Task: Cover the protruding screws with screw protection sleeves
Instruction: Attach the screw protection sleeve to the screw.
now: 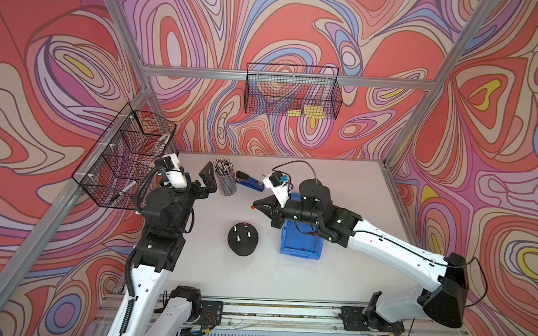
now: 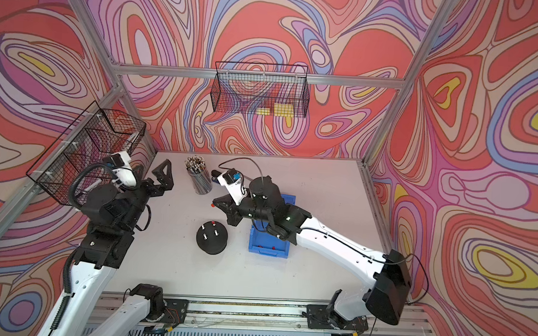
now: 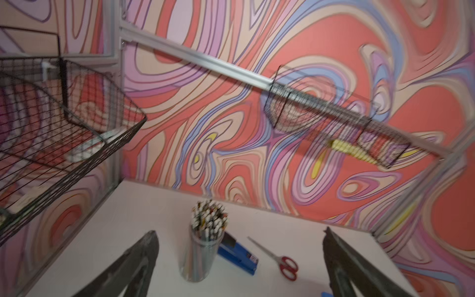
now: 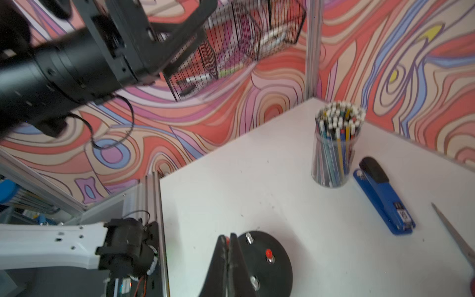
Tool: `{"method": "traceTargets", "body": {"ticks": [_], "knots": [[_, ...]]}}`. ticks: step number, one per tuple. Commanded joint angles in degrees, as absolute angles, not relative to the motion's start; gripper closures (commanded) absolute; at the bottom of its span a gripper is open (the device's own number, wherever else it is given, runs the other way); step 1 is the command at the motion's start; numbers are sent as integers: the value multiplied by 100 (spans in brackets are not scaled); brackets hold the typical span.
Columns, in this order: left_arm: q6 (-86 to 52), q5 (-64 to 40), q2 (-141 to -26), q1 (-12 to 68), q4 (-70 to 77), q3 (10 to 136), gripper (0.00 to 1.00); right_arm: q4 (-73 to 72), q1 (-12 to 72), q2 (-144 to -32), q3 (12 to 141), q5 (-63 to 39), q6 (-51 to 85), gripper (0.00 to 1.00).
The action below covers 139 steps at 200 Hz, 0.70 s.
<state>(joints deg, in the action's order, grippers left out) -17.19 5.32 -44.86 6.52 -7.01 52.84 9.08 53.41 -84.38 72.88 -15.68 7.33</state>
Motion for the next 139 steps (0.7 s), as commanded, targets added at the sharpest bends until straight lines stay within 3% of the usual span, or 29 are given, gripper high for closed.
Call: {"method": "traceTargets", "body": {"ticks": [1, 139], "knots": [[-1287, 1074, -4630, 470, -1569, 5112, 0, 1924, 5594, -8815, 7476, -938, 295, 100], [-1415, 923, -4529, 270, -1572, 4996, 1, 2039, 5765, -9710, 7708, -862, 202, 100]]}}
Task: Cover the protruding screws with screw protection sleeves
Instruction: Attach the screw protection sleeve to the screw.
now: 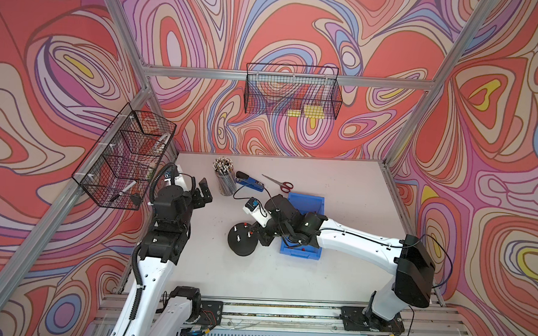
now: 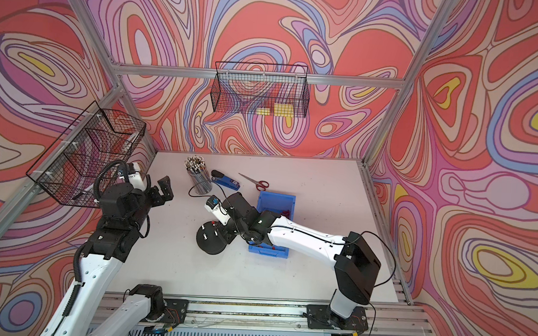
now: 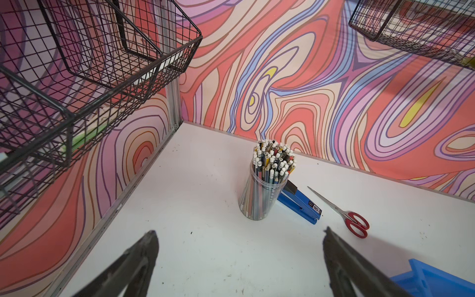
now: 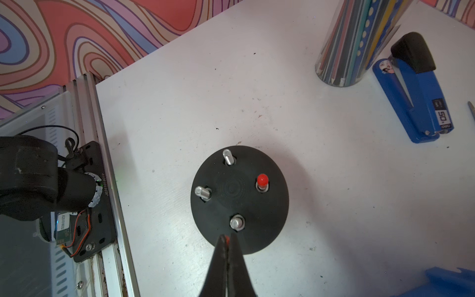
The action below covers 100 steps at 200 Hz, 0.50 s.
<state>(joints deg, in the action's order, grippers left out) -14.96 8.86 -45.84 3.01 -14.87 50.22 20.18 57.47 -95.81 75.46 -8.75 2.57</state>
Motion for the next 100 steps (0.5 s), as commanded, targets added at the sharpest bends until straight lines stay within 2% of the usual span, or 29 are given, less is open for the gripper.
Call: {"method": "traceTargets", "body": {"ticks": [1, 100], "knots": [[-1411, 923, -4527, 271, -1568, 4994, 1, 2039, 5769, -9711, 7708, -862, 202, 100], [-1424, 910, -4518, 272, -1568, 4984, 1, 2013, 5759, -9957, 7813, -892, 158, 100]]}}
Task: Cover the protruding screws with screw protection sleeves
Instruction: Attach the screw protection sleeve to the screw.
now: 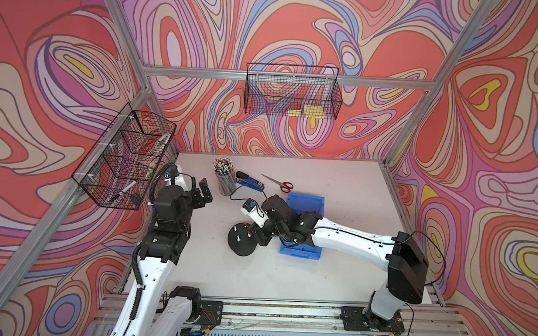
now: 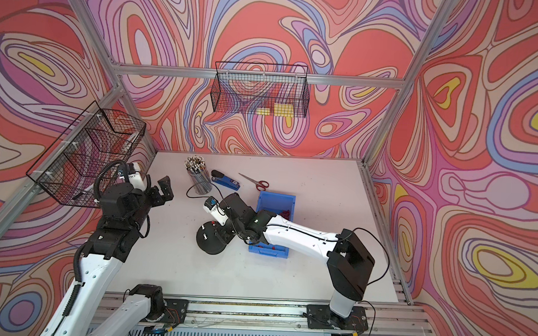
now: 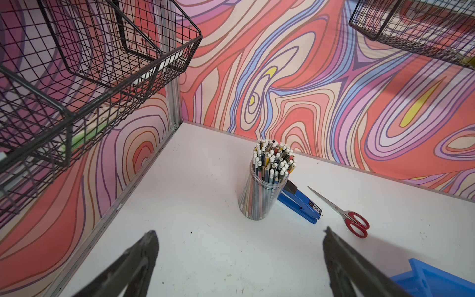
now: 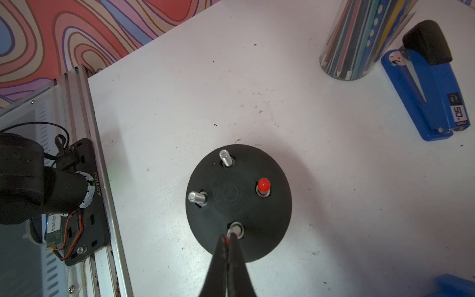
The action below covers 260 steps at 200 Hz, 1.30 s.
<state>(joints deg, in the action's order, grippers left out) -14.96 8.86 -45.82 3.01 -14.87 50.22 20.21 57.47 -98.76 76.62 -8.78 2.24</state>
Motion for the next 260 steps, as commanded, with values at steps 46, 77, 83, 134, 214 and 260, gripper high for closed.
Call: {"method": "traceTargets", "body": {"ticks": [46, 77, 83, 134, 214, 260], "knots": [[-1432, 923, -4509, 272, -1571, 4986, 1, 2021, 5765, -10020, 7841, -871, 141, 100], [-1439, 917, -4509, 272, -1565, 4975, 1, 2026, 5761, -10045, 7849, -865, 132, 100], [-1441, 919, -4509, 272, -1564, 4982, 0, 2030, 5768, -10052, 7849, -855, 132, 100], [-1450, 894, -4509, 272, -1565, 4968, 1, 2054, 5763, -10116, 7882, -811, 136, 100], [-1477, 870, -4526, 271, -1556, 4959, 1, 2125, 5763, -10116, 7919, -744, 111, 100], [-1485, 853, -4527, 272, -1556, 4958, 1, 2221, 5766, -10116, 7914, -804, 97, 100]]}}
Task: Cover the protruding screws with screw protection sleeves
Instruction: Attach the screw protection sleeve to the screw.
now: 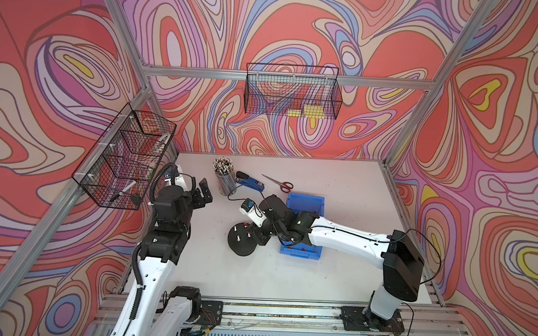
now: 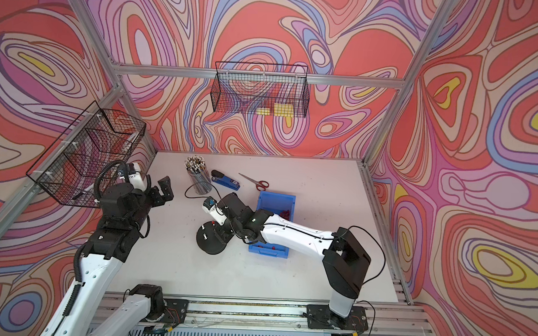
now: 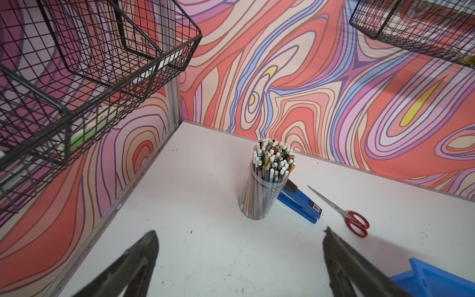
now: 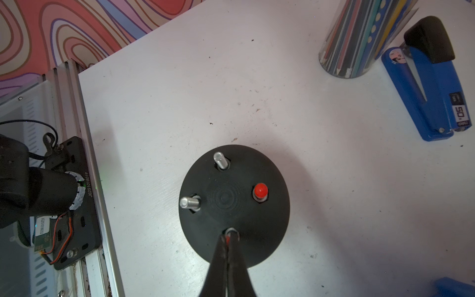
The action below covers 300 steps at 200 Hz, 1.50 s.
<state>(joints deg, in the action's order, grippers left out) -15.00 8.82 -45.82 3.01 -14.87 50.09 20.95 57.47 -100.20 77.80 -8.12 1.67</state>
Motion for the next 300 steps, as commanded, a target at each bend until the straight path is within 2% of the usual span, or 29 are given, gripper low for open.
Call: {"method": "traceTargets", "body": {"ticks": [1, 110, 120, 134, 195, 216, 227, 261, 300], "knots": [[-1485, 853, -4531, 272, -1556, 4958, 1, 2222, 5762, -10116, 7912, -806, 101, 100], [-1488, 853, -4518, 272, -1556, 4961, 1, 2335, 5763, -10372, 7990, -784, 87, 100], [-1503, 835, -4509, 272, -1562, 4957, 1, 2378, 5771, -10330, 7998, -758, 92, 89], [-1503, 810, -4509, 270, -1555, 4957, 1, 2426, 5767, -10265, 8037, -743, 122, 81], [-1520, 817, -4500, 270, -1556, 4964, 1, 2269, 5762, -10187, 8108, -741, 232, 78], [-1521, 734, -4509, 271, -1556, 4963, 1, 2224, 5763, -9740, 8034, -463, 435, 78], [-1438, 377, -4509, 276, -1555, 4944, 1, 2232, 5757, -9481, 7904, 24, 659, 77], [-1267, -1780, -4766, 512, -937, 4950, 3, 3178, 5743, -8964, 7707, 1944, 1519, 78], [-898, -3491, -5306, 996, -1206, 5269, 11, 4711, 5724, -9022, 7813, 2913, 2469, 83]]}}
